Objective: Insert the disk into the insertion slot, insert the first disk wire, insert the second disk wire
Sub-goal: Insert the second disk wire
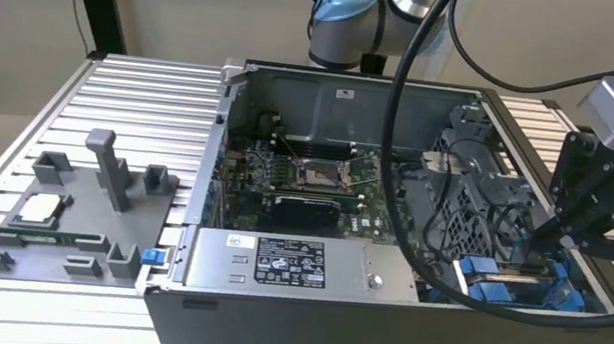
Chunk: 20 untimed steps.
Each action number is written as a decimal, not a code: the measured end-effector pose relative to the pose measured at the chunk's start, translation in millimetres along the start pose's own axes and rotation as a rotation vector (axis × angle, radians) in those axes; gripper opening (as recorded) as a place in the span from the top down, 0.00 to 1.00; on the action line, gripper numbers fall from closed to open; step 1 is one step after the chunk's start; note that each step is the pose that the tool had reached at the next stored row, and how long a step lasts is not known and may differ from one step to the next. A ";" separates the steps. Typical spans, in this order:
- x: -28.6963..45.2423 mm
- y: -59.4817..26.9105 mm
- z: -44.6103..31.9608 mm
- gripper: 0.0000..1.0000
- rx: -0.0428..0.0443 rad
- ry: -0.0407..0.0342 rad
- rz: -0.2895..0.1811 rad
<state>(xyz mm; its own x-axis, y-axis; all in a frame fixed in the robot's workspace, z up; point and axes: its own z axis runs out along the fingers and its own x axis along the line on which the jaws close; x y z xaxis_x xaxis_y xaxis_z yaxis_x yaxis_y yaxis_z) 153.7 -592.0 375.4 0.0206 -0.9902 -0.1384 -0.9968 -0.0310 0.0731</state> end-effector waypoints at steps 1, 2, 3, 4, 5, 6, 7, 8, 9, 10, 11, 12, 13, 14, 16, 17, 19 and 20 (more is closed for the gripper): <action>0.0 0.0 0.0 1.00 0.0000 0.0000 0.000; 0.0 0.0 0.0 1.00 0.0000 0.0000 0.000; 0.0 0.0 0.0 1.00 0.0000 0.0001 0.000; 0.0 0.0 0.2 1.00 0.0000 0.0000 0.000; 0.0 -0.1 0.7 1.00 0.0000 -0.0003 0.000; 0.0 -0.1 1.3 1.00 0.0005 -0.0003 0.000; 0.1 -0.2 2.1 1.00 0.0016 0.0001 0.000; 0.2 -0.2 3.1 1.00 0.0034 0.0002 0.000; 0.2 0.1 4.5 1.00 0.0057 0.0002 -0.001; 0.2 0.4 6.1 1.00 0.0085 0.0002 -0.001; 0.1 0.8 7.6 1.00 0.0112 0.0002 -0.002; -0.1 1.5 9.0 1.00 0.0141 0.0004 -0.002; -0.3 2.3 10.5 1.00 0.0167 0.0005 -0.002; -0.4 2.7 12.1 1.00 0.0191 0.0004 -0.002; -0.7 2.7 14.7 1.00 0.0231 0.0005 -0.002; -0.8 2.6 16.0 1.00 0.0254 0.0007 -0.003; -0.8 2.5 18.4 1.00 0.0302 0.0010 -0.003; -0.9 2.4 19.2 1.00 0.0315 0.0010 -0.003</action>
<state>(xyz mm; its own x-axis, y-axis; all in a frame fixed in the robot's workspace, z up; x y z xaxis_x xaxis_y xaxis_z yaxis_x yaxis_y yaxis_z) 149.8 -588.5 356.7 0.0241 -0.9902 -0.1377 -0.9987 -0.0301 0.0415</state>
